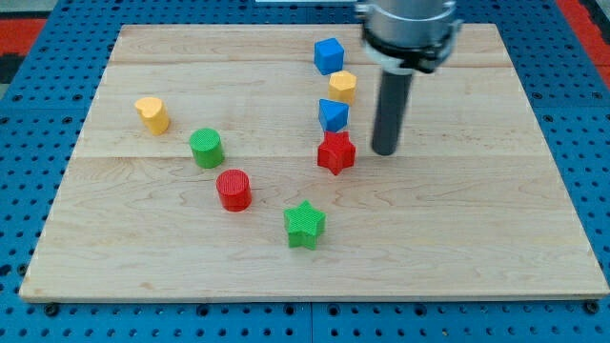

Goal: Move the green star below the red star

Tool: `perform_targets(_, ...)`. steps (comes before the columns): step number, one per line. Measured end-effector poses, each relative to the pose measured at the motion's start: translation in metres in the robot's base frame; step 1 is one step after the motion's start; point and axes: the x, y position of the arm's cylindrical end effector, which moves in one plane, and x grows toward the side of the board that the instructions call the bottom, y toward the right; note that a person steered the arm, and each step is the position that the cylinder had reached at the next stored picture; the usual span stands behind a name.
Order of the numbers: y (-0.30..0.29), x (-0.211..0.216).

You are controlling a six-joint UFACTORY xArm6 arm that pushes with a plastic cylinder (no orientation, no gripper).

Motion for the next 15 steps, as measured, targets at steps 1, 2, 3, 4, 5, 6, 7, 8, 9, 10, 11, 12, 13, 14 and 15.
perform_targets(1, 0.055, 0.025)
perform_targets(2, 0.074, 0.113)
perform_targets(3, 0.045, 0.182)
perform_targets(4, -0.026, 0.183)
perform_targets(5, -0.132, 0.182)
perform_targets(6, -0.163, 0.131)
perform_targets(7, -0.093, 0.082)
perform_targets(8, -0.108, 0.101)
perform_targets(9, -0.115, 0.149)
perform_targets(10, -0.044, 0.131)
perform_targets(11, -0.042, 0.113)
perform_targets(12, -0.042, 0.114)
perform_targets(13, -0.095, 0.130)
perform_targets(14, -0.009, 0.126)
perform_targets(15, -0.013, 0.098)
